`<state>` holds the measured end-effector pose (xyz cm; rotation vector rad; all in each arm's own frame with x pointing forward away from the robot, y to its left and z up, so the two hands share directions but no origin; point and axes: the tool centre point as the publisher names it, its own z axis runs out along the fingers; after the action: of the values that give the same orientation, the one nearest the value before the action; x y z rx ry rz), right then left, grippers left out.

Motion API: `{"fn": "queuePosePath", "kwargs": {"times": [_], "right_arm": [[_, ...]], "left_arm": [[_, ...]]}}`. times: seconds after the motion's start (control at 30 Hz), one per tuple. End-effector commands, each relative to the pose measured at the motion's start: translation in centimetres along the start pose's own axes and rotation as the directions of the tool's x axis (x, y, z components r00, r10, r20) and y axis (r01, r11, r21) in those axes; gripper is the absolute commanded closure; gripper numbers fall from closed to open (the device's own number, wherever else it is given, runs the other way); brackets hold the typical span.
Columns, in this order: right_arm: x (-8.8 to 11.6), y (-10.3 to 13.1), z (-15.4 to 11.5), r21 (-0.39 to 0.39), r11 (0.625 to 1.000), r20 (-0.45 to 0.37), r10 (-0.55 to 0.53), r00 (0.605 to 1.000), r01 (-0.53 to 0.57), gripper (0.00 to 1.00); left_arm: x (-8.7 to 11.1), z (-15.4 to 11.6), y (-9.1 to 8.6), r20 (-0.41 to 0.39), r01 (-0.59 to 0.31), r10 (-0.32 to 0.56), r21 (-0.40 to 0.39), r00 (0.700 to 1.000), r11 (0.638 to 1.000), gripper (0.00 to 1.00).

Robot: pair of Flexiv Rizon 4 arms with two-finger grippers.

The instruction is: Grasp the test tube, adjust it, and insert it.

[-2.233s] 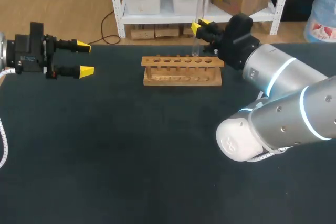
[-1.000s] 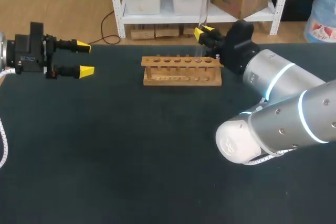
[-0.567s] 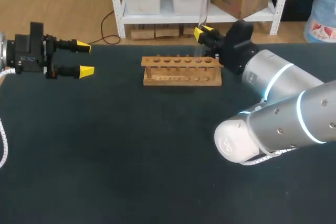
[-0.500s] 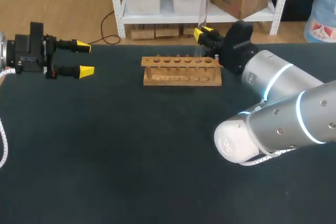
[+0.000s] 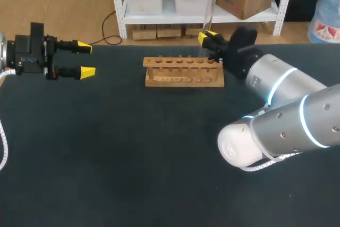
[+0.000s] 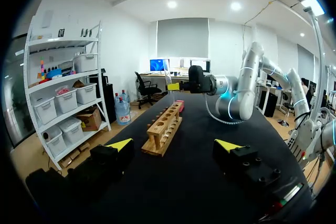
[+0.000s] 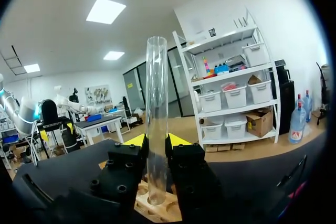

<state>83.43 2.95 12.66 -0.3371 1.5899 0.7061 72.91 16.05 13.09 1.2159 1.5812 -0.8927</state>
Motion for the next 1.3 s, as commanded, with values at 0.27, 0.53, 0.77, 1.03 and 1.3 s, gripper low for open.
{"fn": "queuePosePath", "kwargs": {"times": [0.27,0.53,0.77,1.03,1.3], "right_arm": [[1.0,0.1,-0.4,0.006,1.0,-0.02,-0.005,1.0,0.005,1.0],[2.5,0.5,-0.7,-0.002,1.0,-0.041,0.0,0.999,0.0,1.0],[3.8,0.3,-0.3,0.003,1.0,-0.05,0.017,0.999,-0.017,1.0],[4.5,-0.2,0.0,0.013,0.999,-0.048,0.031,0.998,-0.031,1.0],[5.2,-0.7,-0.2,0.024,0.999,-0.046,0.042,0.998,-0.04,1.0]], "left_arm": [[0.1,0.0,-0.1,0.004,-0.004,0.004,-0.002,1.0,1.0,0.0],[0.1,0.0,-0.1,0.004,-0.004,0.004,-0.002,1.0,1.0,0.0],[0.1,0.0,-0.1,0.004,-0.004,0.004,-0.002,1.0,1.0,0.0],[0.1,0.0,-0.1,0.004,-0.004,0.004,-0.002,1.0,1.0,0.0],[0.1,0.0,-0.1,0.004,-0.004,0.004,-0.002,1.0,1.0,0.0]]}}
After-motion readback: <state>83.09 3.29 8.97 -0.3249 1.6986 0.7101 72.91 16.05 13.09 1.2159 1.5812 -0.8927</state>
